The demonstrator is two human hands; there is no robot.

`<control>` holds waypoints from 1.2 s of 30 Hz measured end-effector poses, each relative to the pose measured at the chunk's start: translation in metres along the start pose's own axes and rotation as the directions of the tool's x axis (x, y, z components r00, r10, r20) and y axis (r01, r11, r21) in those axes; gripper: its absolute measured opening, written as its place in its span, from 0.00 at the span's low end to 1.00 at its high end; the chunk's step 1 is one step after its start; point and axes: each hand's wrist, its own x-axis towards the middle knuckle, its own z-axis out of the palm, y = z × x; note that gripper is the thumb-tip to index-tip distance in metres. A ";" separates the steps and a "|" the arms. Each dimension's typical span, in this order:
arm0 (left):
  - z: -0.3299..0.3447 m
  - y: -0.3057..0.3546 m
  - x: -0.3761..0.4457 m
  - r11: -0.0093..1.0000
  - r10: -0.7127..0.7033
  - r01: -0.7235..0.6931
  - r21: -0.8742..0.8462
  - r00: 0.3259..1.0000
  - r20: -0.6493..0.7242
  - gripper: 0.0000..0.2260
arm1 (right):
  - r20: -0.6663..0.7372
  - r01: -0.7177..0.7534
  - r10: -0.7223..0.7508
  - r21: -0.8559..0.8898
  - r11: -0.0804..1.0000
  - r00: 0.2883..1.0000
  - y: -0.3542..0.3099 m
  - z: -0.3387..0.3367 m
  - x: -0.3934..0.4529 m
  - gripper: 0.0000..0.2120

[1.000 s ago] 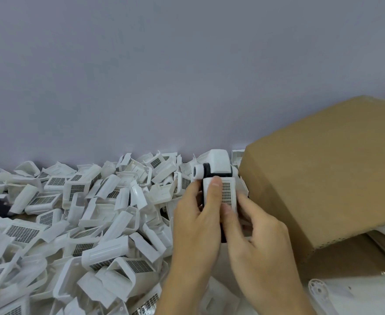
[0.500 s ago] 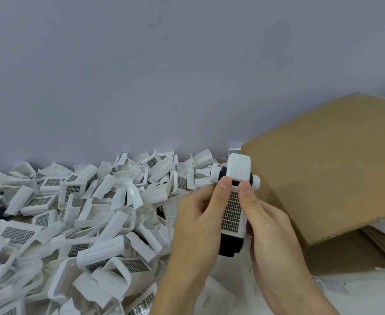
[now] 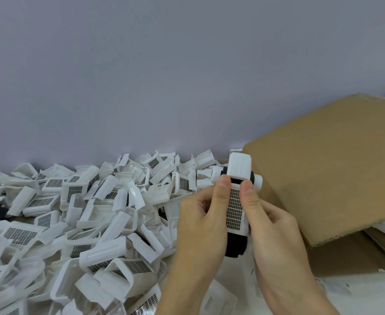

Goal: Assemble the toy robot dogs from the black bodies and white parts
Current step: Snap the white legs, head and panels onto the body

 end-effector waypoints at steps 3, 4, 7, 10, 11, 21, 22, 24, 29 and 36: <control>-0.001 -0.003 0.002 0.992 -0.077 0.074 -0.105 0.997 -0.026 0.24 | 0.040 0.024 -0.024 -0.010 1.000 0.999 0.000 0.003 -0.001 0.19; -0.002 -0.003 0.002 0.984 -0.105 0.103 -0.148 0.994 -0.006 0.21 | 0.044 0.039 -0.038 -0.029 0.999 0.998 0.000 0.004 -0.001 0.19; -0.005 -0.006 0.002 0.977 -0.128 0.135 -0.167 0.990 0.051 0.12 | 0.013 0.069 -0.069 -0.069 0.995 0.998 0.003 0.003 0.000 0.15; -0.005 -0.007 0.003 0.981 -0.132 0.141 -0.132 0.988 0.074 0.15 | -0.031 0.083 -0.086 -0.074 0.994 0.996 0.003 0.000 0.002 0.13; -0.004 -0.006 0.003 0.981 -0.136 0.145 -0.126 0.988 0.073 0.16 | -0.038 0.090 -0.093 -0.075 0.993 0.995 0.003 0.000 0.001 0.13; -0.003 0.002 0.001 0.996 -0.071 0.076 -0.047 0.994 0.086 0.17 | -0.041 0.194 -0.201 -0.129 0.973 0.979 0.003 -0.002 0.002 0.15; -0.006 0.001 0.001 0.994 -0.082 0.089 -0.057 0.991 0.105 0.17 | -0.028 0.193 -0.198 -0.137 0.972 0.980 0.004 -0.002 0.002 0.16; -0.012 -0.002 0.003 0.991 -0.100 0.113 -0.070 0.982 0.162 0.15 | -0.012 0.181 -0.184 -0.137 0.974 0.983 0.006 -0.003 0.003 0.19; -0.016 -0.005 0.005 0.986 -0.121 0.142 -0.083 0.969 0.216 0.16 | 0.055 0.045 -0.050 0.095 0.994 0.997 0.008 -0.009 0.007 0.17; -0.015 -0.006 0.003 0.990 -0.111 0.122 -0.066 0.982 0.153 0.11 | 0.050 0.142 -0.137 -0.119 0.983 0.989 0.007 -0.010 0.007 0.12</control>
